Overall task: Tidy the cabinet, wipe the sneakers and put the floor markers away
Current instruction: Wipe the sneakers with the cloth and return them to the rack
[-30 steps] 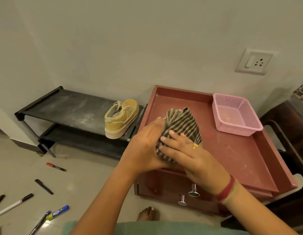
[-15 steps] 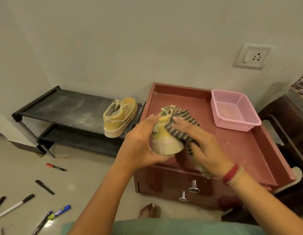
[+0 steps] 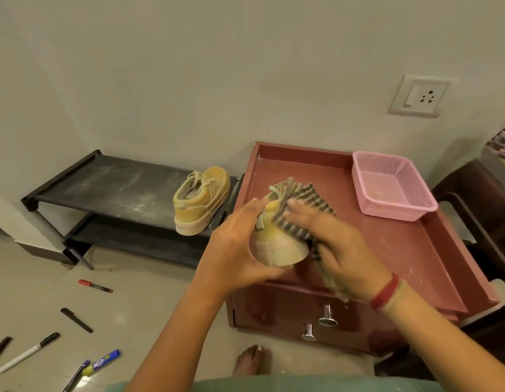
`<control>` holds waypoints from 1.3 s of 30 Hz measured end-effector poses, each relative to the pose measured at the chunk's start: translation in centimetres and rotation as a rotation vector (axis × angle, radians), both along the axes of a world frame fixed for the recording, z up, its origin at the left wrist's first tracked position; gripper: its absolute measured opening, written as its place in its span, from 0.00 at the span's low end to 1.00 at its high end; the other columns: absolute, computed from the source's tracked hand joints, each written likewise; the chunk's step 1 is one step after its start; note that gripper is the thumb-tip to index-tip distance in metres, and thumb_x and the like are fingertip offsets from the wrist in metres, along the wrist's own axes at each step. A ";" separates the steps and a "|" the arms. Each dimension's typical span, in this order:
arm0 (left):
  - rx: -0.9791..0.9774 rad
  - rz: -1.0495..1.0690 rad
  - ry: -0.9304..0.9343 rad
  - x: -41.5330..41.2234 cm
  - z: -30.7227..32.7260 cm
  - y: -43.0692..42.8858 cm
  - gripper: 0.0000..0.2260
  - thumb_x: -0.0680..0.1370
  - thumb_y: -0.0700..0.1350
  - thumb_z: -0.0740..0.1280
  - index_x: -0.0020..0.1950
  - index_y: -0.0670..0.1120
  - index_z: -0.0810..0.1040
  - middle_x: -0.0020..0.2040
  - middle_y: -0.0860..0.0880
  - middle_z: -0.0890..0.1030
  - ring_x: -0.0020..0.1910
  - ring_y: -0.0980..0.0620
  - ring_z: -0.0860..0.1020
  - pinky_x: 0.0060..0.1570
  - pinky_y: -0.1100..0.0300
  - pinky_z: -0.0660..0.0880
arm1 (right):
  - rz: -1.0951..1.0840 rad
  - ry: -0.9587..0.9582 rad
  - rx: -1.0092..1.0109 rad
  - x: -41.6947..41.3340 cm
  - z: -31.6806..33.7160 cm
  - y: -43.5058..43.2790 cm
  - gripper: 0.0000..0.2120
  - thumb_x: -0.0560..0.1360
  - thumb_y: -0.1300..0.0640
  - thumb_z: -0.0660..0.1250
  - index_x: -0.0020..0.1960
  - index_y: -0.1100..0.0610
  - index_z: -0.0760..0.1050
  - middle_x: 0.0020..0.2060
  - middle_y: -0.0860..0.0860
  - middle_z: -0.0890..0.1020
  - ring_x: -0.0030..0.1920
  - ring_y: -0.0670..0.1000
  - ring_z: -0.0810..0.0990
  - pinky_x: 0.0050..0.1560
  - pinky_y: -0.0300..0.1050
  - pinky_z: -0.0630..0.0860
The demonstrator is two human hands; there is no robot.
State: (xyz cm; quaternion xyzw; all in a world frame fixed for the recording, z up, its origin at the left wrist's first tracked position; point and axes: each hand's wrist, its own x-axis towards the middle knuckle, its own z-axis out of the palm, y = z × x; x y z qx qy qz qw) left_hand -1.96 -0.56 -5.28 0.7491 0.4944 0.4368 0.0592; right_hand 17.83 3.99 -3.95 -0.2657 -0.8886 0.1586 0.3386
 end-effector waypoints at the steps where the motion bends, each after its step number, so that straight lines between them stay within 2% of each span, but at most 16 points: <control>1: 0.009 -0.004 -0.001 0.0 0.0 0.0 0.42 0.61 0.56 0.80 0.68 0.38 0.71 0.63 0.47 0.77 0.65 0.50 0.74 0.62 0.51 0.73 | 0.039 -0.026 0.026 -0.2 -0.3 -0.4 0.27 0.69 0.67 0.51 0.66 0.58 0.71 0.68 0.52 0.71 0.71 0.50 0.65 0.71 0.47 0.62; 6: -0.005 -0.001 -0.028 0.0 0.0 0.0 0.42 0.61 0.56 0.80 0.68 0.39 0.71 0.63 0.47 0.77 0.64 0.51 0.75 0.60 0.52 0.75 | -0.069 0.071 -0.043 0.1 -0.2 0.1 0.29 0.68 0.65 0.51 0.66 0.50 0.69 0.67 0.49 0.71 0.70 0.47 0.67 0.69 0.51 0.65; 10: -0.004 -0.011 -0.034 -0.2 0.1 0.2 0.39 0.62 0.55 0.79 0.67 0.39 0.71 0.61 0.49 0.78 0.62 0.55 0.76 0.59 0.54 0.75 | 0.051 -0.069 0.092 -0.9 -0.8 -0.7 0.23 0.73 0.67 0.53 0.65 0.56 0.72 0.66 0.51 0.72 0.71 0.50 0.65 0.71 0.46 0.62; 12: -0.001 0.009 -0.054 -0.3 0.2 0.2 0.41 0.61 0.56 0.80 0.67 0.40 0.71 0.61 0.49 0.78 0.62 0.55 0.75 0.61 0.56 0.74 | -0.041 -0.016 0.027 -0.6 -0.3 0.2 0.26 0.70 0.66 0.52 0.65 0.56 0.72 0.67 0.50 0.72 0.70 0.48 0.67 0.68 0.49 0.65; 14: 0.002 0.012 -0.048 -0.4 0.2 0.1 0.41 0.60 0.56 0.80 0.67 0.40 0.71 0.62 0.49 0.78 0.62 0.55 0.75 0.61 0.58 0.74 | -0.070 -0.025 0.072 -0.7 -0.1 0.0 0.24 0.73 0.65 0.50 0.64 0.57 0.74 0.66 0.51 0.72 0.69 0.49 0.68 0.67 0.48 0.66; 17: -0.005 -0.011 -0.030 -0.5 0.3 0.1 0.40 0.62 0.57 0.79 0.68 0.41 0.71 0.61 0.50 0.77 0.62 0.57 0.75 0.61 0.60 0.73 | 0.069 -0.097 0.179 -1.2 -0.9 -0.7 0.21 0.78 0.66 0.48 0.64 0.57 0.73 0.66 0.53 0.73 0.70 0.53 0.66 0.71 0.46 0.62; 19: -0.016 0.005 -0.042 -0.7 0.3 0.0 0.41 0.61 0.58 0.79 0.68 0.42 0.71 0.62 0.50 0.77 0.62 0.57 0.75 0.62 0.61 0.73 | -0.023 -0.005 0.031 -0.5 -1.0 0.8 0.29 0.71 0.70 0.52 0.67 0.50 0.70 0.66 0.48 0.72 0.69 0.47 0.67 0.70 0.46 0.63; 21: -0.046 0.006 -0.047 -0.9 0.3 -0.2 0.42 0.60 0.59 0.78 0.68 0.43 0.70 0.62 0.52 0.76 0.63 0.58 0.74 0.62 0.64 0.71 | -0.154 0.118 -0.113 0.1 -1.5 1.6 0.32 0.68 0.70 0.53 0.68 0.47 0.69 0.64 0.43 0.73 0.67 0.40 0.69 0.69 0.43 0.65; 25: -0.156 -0.040 0.003 -2.2 0.2 -0.4 0.45 0.60 0.56 0.78 0.73 0.52 0.61 0.65 0.56 0.69 0.64 0.64 0.68 0.57 0.74 0.67 | -0.260 0.328 -0.331 -0.3 -1.9 1.8 0.23 0.76 0.70 0.58 0.65 0.52 0.71 0.59 0.42 0.76 0.61 0.33 0.72 0.62 0.29 0.67; 27: -0.229 -0.010 0.123 -2.9 -0.4 -0.8 0.48 0.61 0.53 0.76 0.76 0.57 0.53 0.67 0.57 0.61 0.64 0.64 0.63 0.56 0.72 0.67 | -0.363 0.432 -0.393 -0.3 -1.8 2.4 0.18 0.78 0.68 0.59 0.63 0.51 0.71 0.55 0.39 0.77 0.54 0.30 0.74 0.55 0.25 0.68; 29: -0.292 0.061 0.225 -2.8 -1.0 -1.4 0.51 0.61 0.50 0.76 0.77 0.57 0.49 0.67 0.55 0.57 0.64 0.57 0.62 0.57 0.64 0.70 | -0.437 0.445 -0.390 -0.6 -1.9 2.9 0.18 0.77 0.68 0.59 0.61 0.50 0.71 0.52 0.38 0.77 0.51 0.31 0.75 0.51 0.23 0.67; 32: -0.298 0.107 0.245 -2.0 -1.0 -1.6 0.51 0.60 0.46 0.77 0.77 0.54 0.51 0.64 0.55 0.60 0.63 0.54 0.63 0.58 0.57 0.72 | -0.421 0.370 -0.318 -2.4 -2.1 2.0 0.21 0.76 0.70 0.58 0.63 0.52 0.72 0.56 0.45 0.78 0.55 0.41 0.76 0.57 0.28 0.69; 34: -0.278 0.072 0.204 -1.8 -0.8 -1.3 0.47 0.60 0.44 0.77 0.74 0.51 0.57 0.60 0.60 0.62 0.65 0.60 0.62 0.60 0.57 0.71 | -0.308 0.238 -0.187 -4.1 -2.4 0.8 0.24 0.73 0.70 0.57 0.65 0.53 0.72 0.62 0.49 0.76 0.63 0.43 0.71 0.66 0.34 0.65; 36: -0.255 0.031 0.119 -2.3 -0.8 -0.9 0.44 0.59 0.43 0.77 0.72 0.50 0.61 0.59 0.67 0.62 0.65 0.66 0.60 0.66 0.55 0.69 | -0.172 0.045 -0.018 -5.5 -3.0 -0.5 0.23 0.73 0.68 0.55 0.66 0.57 0.71 0.66 0.53 0.73 0.68 0.49 0.67 0.70 0.40 0.60; 37: -0.269 0.020 0.072 -2.7 -0.9 -0.7 0.43 0.59 0.43 0.77 0.71 0.52 0.61 0.61 0.69 0.62 0.67 0.66 0.61 0.67 0.54 0.68 | -0.102 -0.029 0.041 -5.9 -3.4 -1.0 0.23 0.73 0.67 0.53 0.66 0.59 0.71 0.67 0.55 0.72 0.69 0.51 0.67 0.70 0.42 0.60; 39: -0.335 0.026 -0.002 -3.4 -1.0 -0.4 0.44 0.59 0.45 0.77 0.71 0.56 0.60 0.63 0.64 0.65 0.69 0.58 0.64 0.66 0.54 0.70 | -0.026 -0.118 0.077 -5.4 -3.6 -0.5 0.24 0.72 0.67 0.51 0.66 0.60 0.70 0.67 0.57 0.72 0.70 0.51 0.65 0.71 0.42 0.58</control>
